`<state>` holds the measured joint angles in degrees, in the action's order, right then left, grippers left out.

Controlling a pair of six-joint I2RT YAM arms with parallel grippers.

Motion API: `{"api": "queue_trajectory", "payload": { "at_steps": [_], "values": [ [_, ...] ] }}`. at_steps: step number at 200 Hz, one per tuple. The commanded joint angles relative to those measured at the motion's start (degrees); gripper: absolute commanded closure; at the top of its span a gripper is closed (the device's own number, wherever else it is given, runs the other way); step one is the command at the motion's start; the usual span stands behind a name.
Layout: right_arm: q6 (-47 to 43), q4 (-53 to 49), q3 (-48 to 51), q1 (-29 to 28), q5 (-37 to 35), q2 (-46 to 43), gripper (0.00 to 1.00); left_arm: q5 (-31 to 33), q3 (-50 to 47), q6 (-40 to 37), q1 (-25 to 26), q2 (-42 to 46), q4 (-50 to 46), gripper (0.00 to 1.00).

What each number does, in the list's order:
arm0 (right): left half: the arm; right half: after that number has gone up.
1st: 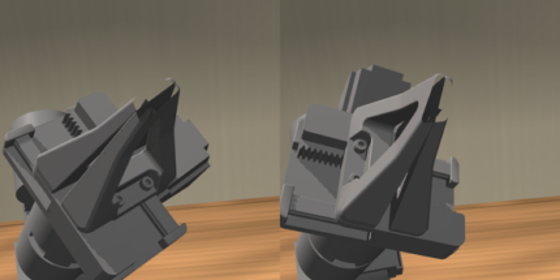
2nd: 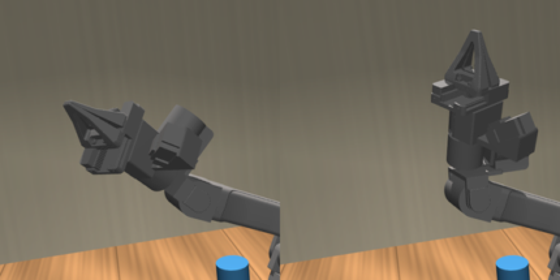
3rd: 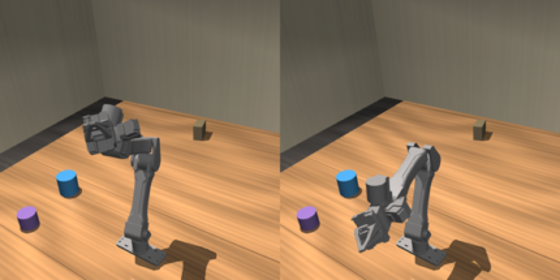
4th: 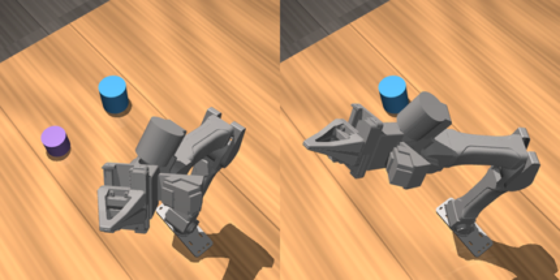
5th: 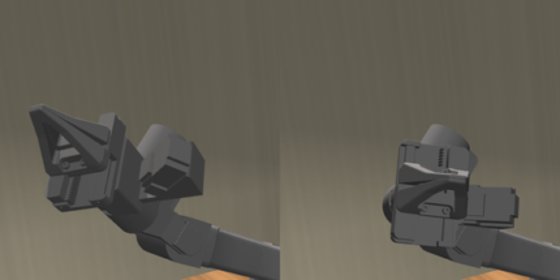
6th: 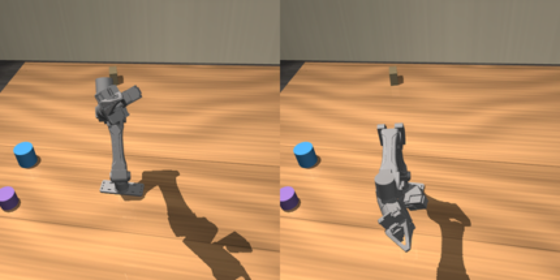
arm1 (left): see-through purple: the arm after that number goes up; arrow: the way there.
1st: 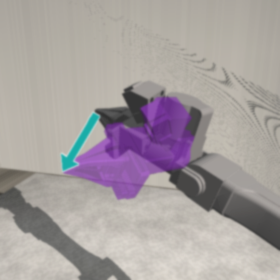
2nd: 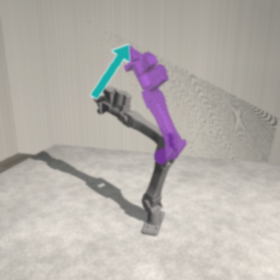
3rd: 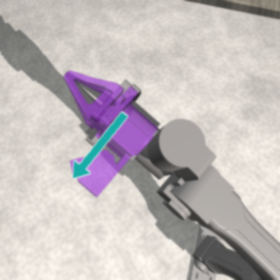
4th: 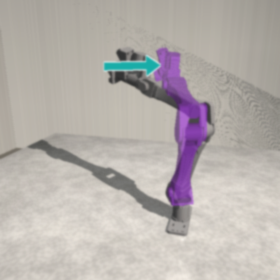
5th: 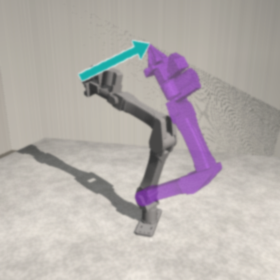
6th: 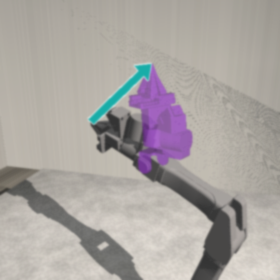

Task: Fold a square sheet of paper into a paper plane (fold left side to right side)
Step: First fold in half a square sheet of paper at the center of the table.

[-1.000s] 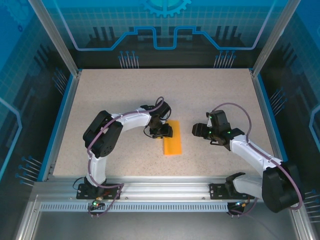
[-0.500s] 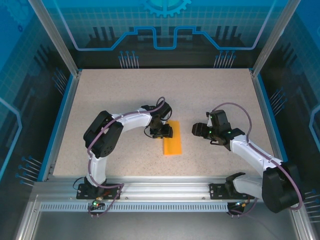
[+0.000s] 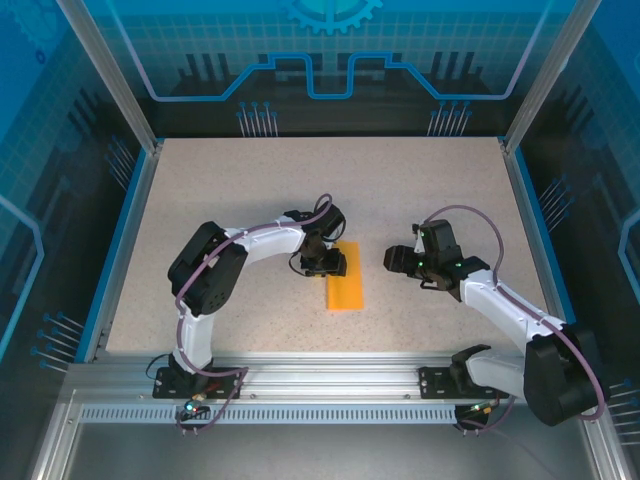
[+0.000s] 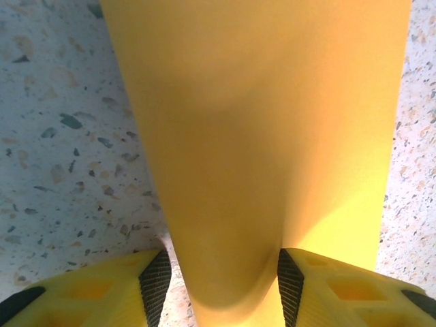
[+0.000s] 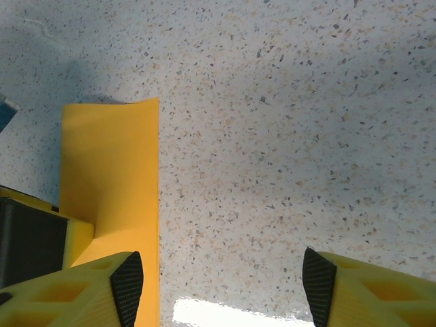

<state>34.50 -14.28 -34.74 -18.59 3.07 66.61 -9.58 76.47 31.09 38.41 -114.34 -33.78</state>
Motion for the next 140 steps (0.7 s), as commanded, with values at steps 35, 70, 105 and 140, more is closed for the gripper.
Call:
{"api": "queue_trajectory", "payload": {
  "at_steps": [35,70,105,140],
  "values": [
    [0.6,1.0,0.5,0.8,1.5,0.5,0.33,0.1,-0.4,-0.3,1.3,-4.4,0.8,0.49],
    [0.8,1.1,0.5,0.9,1.8,0.6,0.33,-0.8,-0.5,0.8,1.4,-4.6,1.5,0.48],
    [0.8,1.2,0.7,0.8,1.8,0.5,0.33,-0.2,-0.6,1.3,1.2,-4.6,1.2,0.48],
    [0.9,1.3,0.8,0.8,1.8,0.6,0.33,0.0,-0.8,1.4,1.2,-4.4,1.2,0.48]
  ]
}}
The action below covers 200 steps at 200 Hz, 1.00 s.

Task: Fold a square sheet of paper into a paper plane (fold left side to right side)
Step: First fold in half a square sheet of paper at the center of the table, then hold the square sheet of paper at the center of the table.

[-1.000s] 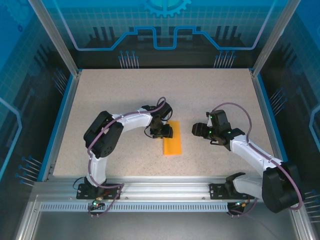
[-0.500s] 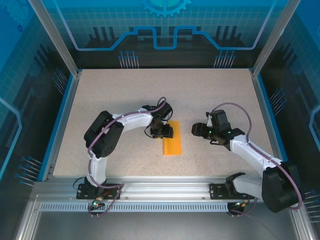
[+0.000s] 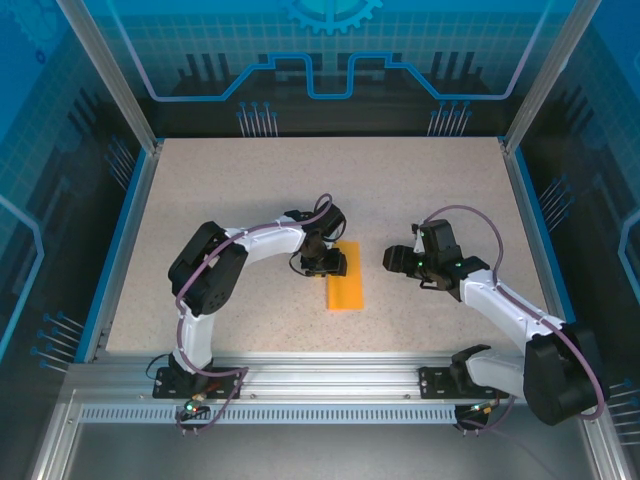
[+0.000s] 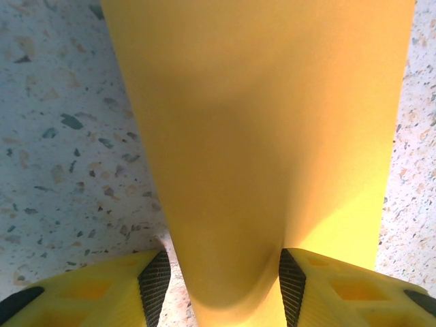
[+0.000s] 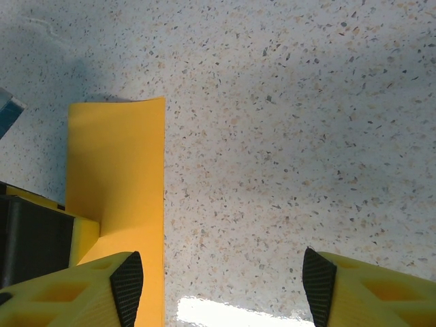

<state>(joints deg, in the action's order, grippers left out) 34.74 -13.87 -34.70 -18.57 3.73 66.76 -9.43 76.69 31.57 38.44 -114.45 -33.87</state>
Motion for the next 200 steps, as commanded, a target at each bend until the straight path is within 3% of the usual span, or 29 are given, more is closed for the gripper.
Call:
{"api": "queue_trajectory", "payload": {
  "at_steps": [1,200],
  "values": [
    [0.7,0.9,0.8,0.8,1.2,0.5,0.33,-0.1,-1.0,1.0,1.2,-4.3,1.3,0.48],
    [0.1,1.9,0.5,0.7,4.4,2.0,0.33,-1.5,-1.8,2.2,0.0,-4.4,2.1,0.47]
  ]
}}
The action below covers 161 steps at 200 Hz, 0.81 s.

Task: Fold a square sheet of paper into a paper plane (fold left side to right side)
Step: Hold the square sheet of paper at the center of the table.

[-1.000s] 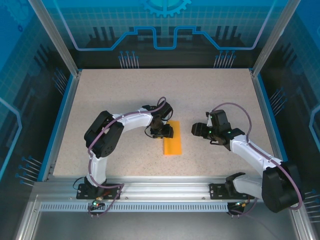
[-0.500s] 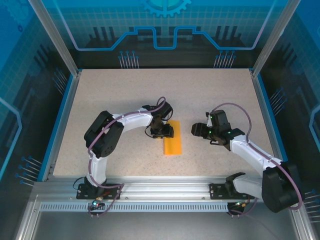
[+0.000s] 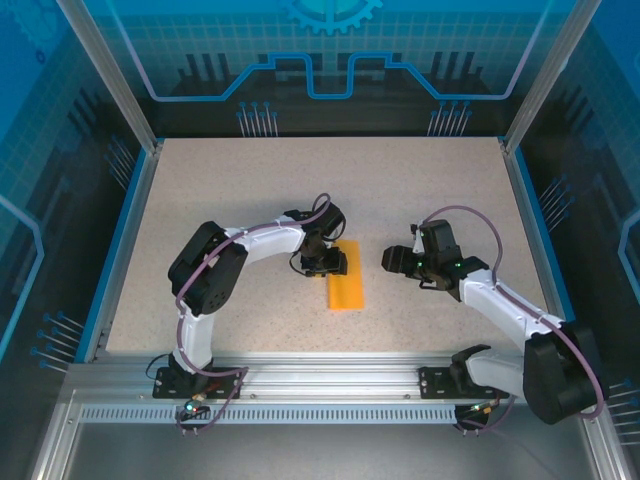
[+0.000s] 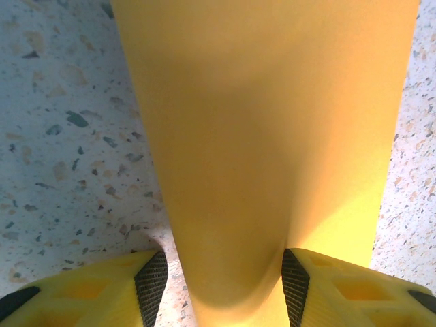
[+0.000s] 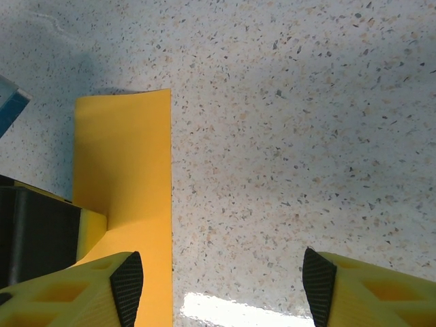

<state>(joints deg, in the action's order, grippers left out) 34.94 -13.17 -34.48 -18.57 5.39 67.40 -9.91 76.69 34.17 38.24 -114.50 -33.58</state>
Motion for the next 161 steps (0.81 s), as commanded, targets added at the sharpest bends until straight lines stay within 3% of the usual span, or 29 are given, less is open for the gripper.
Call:
{"api": "queue_trajectory", "payload": {
  "at_steps": [1,64,87,127,161],
  "values": [
    [-0.1,1.3,0.2,0.7,2.8,1.5,0.33,-1.1,-1.8,-0.4,0.2,-4.3,1.8,0.47],
    [0.6,5.8,-2.3,-2.4,9.1,9.2,0.43,-1.2,-1.9,-0.7,0.2,-4.3,1.7,0.47],
    [2.1,9.3,-3.5,-4.6,11.9,13.5,0.54,-1.2,-1.9,-0.7,0.2,-4.3,1.7,0.47],
    [3.4,11.9,-7.0,-7.4,13.2,20.5,0.82,-1.1,-1.9,-0.8,0.2,-4.3,1.6,0.47],
    [3.4,11.5,-9.0,-8.7,12.4,24.8,0.91,-1.0,-1.8,-0.9,0.2,-4.5,1.5,0.47]
  ]
}}
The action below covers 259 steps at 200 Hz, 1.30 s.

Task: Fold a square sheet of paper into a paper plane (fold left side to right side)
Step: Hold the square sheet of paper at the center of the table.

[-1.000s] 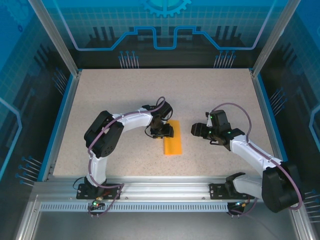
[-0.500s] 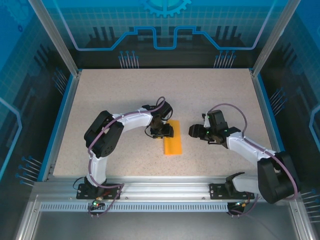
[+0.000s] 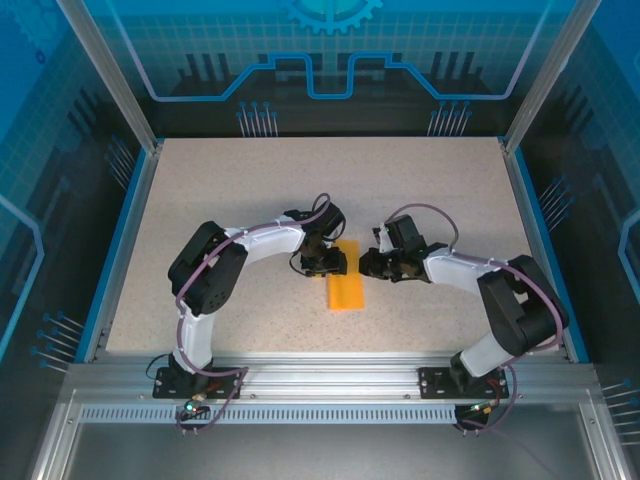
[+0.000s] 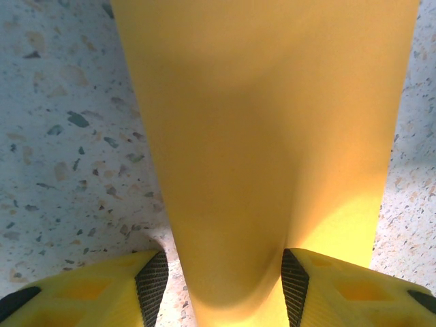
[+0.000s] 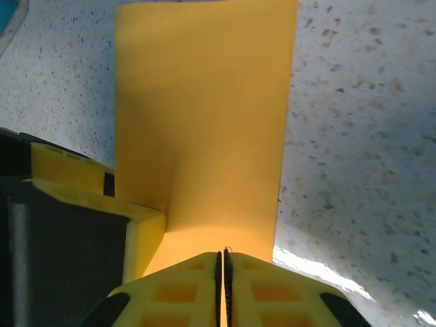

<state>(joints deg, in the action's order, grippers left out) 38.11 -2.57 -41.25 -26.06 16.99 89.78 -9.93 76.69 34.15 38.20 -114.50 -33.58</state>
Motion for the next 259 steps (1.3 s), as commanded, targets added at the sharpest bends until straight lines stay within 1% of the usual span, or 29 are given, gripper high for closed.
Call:
{"api": "queue_trajectory", "payload": {
  "at_steps": [1,53,118,166,198,219,236,247,259],
  "values": [
    [0.2,0.9,-2.2,-1.2,0.8,2.6,0.91,-1.1,-1.8,-0.8,0.2,-4.5,1.5,0.47],
    [-0.1,-0.7,-3.4,-1.9,-0.1,7.0,0.92,-1.1,-1.8,-0.8,0.2,-4.6,1.5,0.47],
    [-0.7,-6.3,-3.6,-2.3,-3.0,9.1,0.93,-1.0,-2.5,-1.2,0.3,-3.0,1.7,0.46],
    [-1.5,-9.5,-2.9,-2.3,-5.3,9.4,0.93,-0.5,-2.7,-2.3,0.0,3.1,0.8,0.39],
    [-1.6,-10.1,-2.9,-2.4,-5.6,10.1,0.93,-0.7,-4.0,-3.5,-0.6,9.5,1.4,0.33],
    [-1.6,-10.1,-3.0,-2.4,-5.6,10.6,0.93,-1.2,-5.8,-3.9,-0.7,13.4,2.6,0.33],
    [-1.3,-9.9,-2.6,-2.5,-6.0,10.7,0.94,-3.3,-7.5,-4.0,-0.7,15.7,4.7,0.35],
    [-1.2,-9.9,-2.6,-2.6,-6.2,10.6,0.94,-6.2,-8.0,-4.0,-0.7,16.0,6.2,0.40],
    [-1.3,-10.0,-2.7,-2.7,-6.3,10.6,0.94,-10.6,-8.0,-4.2,-0.7,15.1,8.1,0.48]
  ]
}}
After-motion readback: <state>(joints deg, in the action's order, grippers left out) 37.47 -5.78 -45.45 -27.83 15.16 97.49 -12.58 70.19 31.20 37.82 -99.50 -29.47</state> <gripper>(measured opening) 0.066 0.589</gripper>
